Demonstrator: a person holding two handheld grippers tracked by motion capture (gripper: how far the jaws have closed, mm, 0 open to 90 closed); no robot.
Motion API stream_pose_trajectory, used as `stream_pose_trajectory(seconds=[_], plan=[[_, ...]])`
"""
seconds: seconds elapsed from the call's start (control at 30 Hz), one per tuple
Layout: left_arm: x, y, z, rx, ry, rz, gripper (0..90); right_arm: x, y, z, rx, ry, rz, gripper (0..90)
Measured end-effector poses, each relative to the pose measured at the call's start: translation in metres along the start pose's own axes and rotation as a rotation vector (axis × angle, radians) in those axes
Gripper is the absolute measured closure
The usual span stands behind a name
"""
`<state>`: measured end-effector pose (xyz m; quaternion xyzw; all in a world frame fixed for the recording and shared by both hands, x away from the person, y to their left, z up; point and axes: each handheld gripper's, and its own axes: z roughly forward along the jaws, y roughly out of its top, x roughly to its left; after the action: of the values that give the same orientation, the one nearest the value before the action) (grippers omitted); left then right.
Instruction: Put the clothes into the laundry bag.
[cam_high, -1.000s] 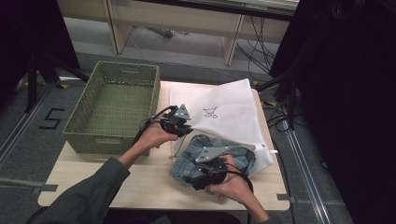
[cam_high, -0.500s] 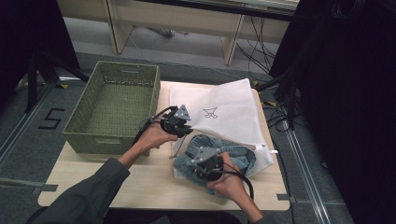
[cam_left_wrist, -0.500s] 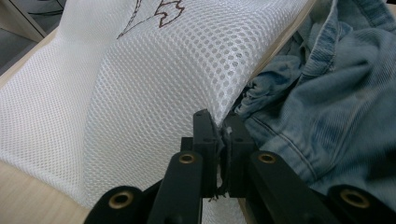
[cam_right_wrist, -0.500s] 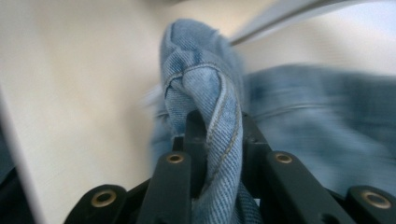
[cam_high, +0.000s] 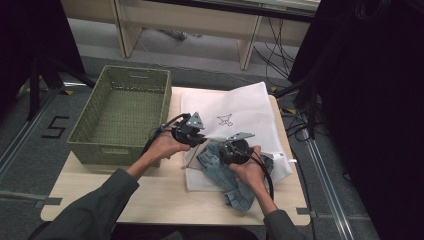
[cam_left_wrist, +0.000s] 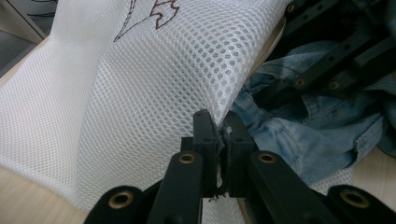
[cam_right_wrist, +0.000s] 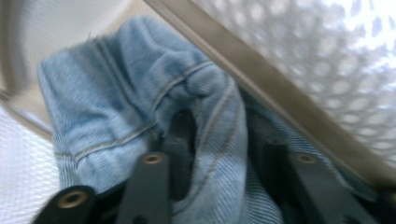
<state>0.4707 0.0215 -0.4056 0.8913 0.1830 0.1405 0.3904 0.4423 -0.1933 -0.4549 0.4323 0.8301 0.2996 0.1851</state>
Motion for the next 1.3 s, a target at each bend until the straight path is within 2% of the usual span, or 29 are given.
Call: stream_pose_trajectory(seconds=[0.07, 0.13, 0.17, 0.23, 0.27, 0.3, 0.33, 0.37, 0.4, 0.47, 0.5, 0.53, 0.6, 0.63, 0.67, 0.7, 0.73, 0.77, 0.8, 0.83, 0.87, 0.9, 0.93, 1.03, 1.13, 1.17, 1.23, 1.27, 1.3], plan=[[0.0, -0.001, 0.0, -0.002, 0.001, -0.009, 85.0, 0.0, 0.003, -0.006, -0.021, 0.017, -0.002, 56.8], [-0.001, -0.001, 0.001, -0.002, 0.004, -0.014, 84.9, 0.0, 0.007, -0.016, -0.05, 0.041, 0.018, 50.6], [-0.001, -0.001, 0.001, -0.001, 0.004, -0.006, 84.8, 0.0, 0.008, -0.021, -0.064, 0.055, 0.017, 48.5], [-0.002, -0.001, 0.001, 0.003, 0.003, -0.013, 84.6, 0.0, 0.006, -0.034, -0.082, 0.099, 0.026, 43.9], [-0.002, -0.001, 0.002, 0.002, 0.003, -0.016, 84.6, 0.0, 0.004, -0.039, -0.092, 0.109, 0.023, 43.0], [-0.002, -0.001, 0.002, 0.001, 0.003, -0.018, 84.5, -0.001, 0.001, -0.044, -0.132, 0.122, -0.001, 42.4], [-0.002, -0.001, 0.002, 0.001, 0.002, -0.02, 84.5, 0.001, -0.002, -0.055, -0.133, 0.146, 0.018, 41.5], [-0.002, -0.001, 0.002, 0.002, 0.002, -0.02, 84.5, -0.001, -0.005, -0.062, -0.159, 0.149, -0.013, 41.5], [-0.002, -0.001, 0.002, 0.001, 0.001, -0.009, 84.5, -0.001, -0.007, -0.069, -0.151, 0.158, -0.003, 41.2], [-0.002, -0.001, 0.002, 0.001, 0.002, -0.02, 84.4, 0.0, -0.016, -0.085, -0.178, 0.182, 0.002, 40.1], [-0.002, -0.001, 0.002, 0.002, 0.002, -0.019, 84.3, 0.002, -0.02, -0.093, -0.161, 0.195, 0.013, 39.6], [-0.001, 0.0, 0.001, 0.0, 0.002, -0.008, 84.3, 0.003, -0.023, -0.097, -0.159, 0.194, 0.008, 38.7], [-0.001, -0.001, 0.001, 0.0, 0.001, -0.014, 84.3, 0.006, -0.034, -0.107, -0.127, 0.173, -0.024, 37.2], [-0.001, -0.001, 0.001, 0.0, 0.001, -0.013, 84.4, 0.008, -0.043, -0.11, -0.114, 0.139, -0.056, 35.8], [-0.001, -0.001, 0.001, 0.001, 0.002, -0.013, 84.4, 0.009, -0.047, -0.111, -0.11, 0.133, -0.062, 35.3], [-0.001, 0.0, 0.001, 0.001, 0.002, -0.012, 84.3, 0.006, -0.055, -0.113, -0.104, 0.105, -0.08, 34.1], [-0.001, 0.0, 0.001, 0.003, 0.002, -0.007, 84.3, 0.006, -0.06, -0.114, -0.098, 0.095, -0.065, 33.8], [-0.002, 0.0, 0.001, 0.003, 0.002, -0.02, 84.3, 0.005, -0.067, -0.115, -0.076, 0.088, -0.047, 33.4], [-0.002, 0.0, 0.001, 0.002, 0.002, -0.011, 84.3, 0.004, -0.071, -0.115, -0.06, 0.088, -0.039, 32.4], [-0.001, 0.0, 0.001, 0.002, 0.002, -0.004, 84.3, 0.004, -0.078, -0.115, -0.029, 0.094, -0.002, 31.8], [-0.002, 0.0, 0.001, 0.002, 0.002, -0.008, 84.3, 0.002, -0.081, -0.113, -0.024, 0.094, -0.022, 31.7], [-0.002, 0.0, 0.001, 0.001, 0.002, -0.021, 84.3, 0.003, -0.086, -0.11, -0.004, 0.102, 0.0, 31.6], [-0.002, 0.0, 0.001, -0.002, 0.002, -0.025, 84.3, 0.003, -0.091, -0.105, 0.011, 0.108, -0.017, 30.7], [-0.002, 0.0, 0.002, 0.0, -0.002, -0.011, 84.3, 0.009, -0.1, -0.09, 0.085, 0.128, -0.001, 26.4], [-0.003, 0.0, 0.003, -0.002, -0.007, -0.023, 84.2, 0.017, -0.109, -0.068, 0.126, 0.105, -0.068, 21.7], [-0.004, 0.001, 0.003, -0.003, -0.006, -0.011, 84.2, 0.018, -0.109, -0.065, 0.174, 0.104, -0.092, 21.8], [-0.005, 0.001, 0.003, -0.004, -0.009, -0.012, 84.2, 0.019, -0.108, -0.054, 0.19, 0.08, -0.125, 29.9], [-0.005, 0.002, 0.003, -0.004, -0.011, 0.0, 84.2, 0.019, -0.106, -0.051, 0.2, 0.063, -0.126, 36.3], [-0.007, 0.002, 0.002, -0.004, -0.011, -0.014, 84.2, 0.017, -0.104, -0.05, 0.195, 0.051, -0.121, 46.6]])
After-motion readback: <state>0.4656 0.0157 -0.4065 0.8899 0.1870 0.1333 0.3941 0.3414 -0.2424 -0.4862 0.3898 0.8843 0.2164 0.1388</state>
